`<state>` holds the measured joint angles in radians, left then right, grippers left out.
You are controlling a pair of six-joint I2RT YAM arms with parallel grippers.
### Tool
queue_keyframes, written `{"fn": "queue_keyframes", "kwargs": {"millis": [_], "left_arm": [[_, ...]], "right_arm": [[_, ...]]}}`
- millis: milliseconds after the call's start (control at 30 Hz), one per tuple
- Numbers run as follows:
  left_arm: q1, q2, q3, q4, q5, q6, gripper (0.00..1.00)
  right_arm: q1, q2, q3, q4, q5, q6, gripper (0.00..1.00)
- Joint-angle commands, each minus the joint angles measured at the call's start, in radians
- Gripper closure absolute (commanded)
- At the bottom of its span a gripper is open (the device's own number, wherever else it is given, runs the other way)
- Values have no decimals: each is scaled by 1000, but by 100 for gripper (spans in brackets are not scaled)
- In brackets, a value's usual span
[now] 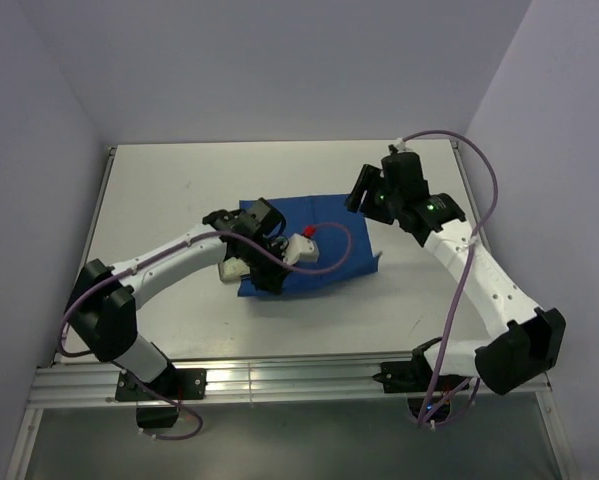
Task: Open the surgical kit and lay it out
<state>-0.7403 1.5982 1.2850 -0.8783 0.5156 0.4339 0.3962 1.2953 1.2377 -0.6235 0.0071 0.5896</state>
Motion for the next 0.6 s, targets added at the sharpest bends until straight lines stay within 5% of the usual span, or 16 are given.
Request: {"fn": "queue_keyframes", "kwargs": {"millis": [0, 33, 67, 133, 167, 233, 367, 567], "left_arm": [[-57, -66, -117, 56, -66, 23, 97], [-95, -73, -139, 68, -86, 22, 90], [-114, -84, -157, 90, -104, 22, 70], [-148, -93, -200, 120, -146, -4, 53], [-148, -102, -205, 137, -143, -9, 29], [-146, -113, -202, 160, -170, -44, 15], [-104, -164, -146, 209, -207, -98, 15], [182, -75, 16, 151, -121, -138, 39]], "right_arm": [[-37, -93, -1, -2, 62, 41, 32], [-42, -103, -6, -2, 60, 41, 30], [-43, -116, -6, -2, 59, 41, 29], [-48, -120, -4, -7, 51, 38, 27], [-48, -119, -4, -10, 48, 36, 27], [-46, -114, -9, -12, 38, 29, 27], [-46, -91, -27, -5, -1, 19, 29], [-37, -22, -76, 41, -103, 39, 46]]}}
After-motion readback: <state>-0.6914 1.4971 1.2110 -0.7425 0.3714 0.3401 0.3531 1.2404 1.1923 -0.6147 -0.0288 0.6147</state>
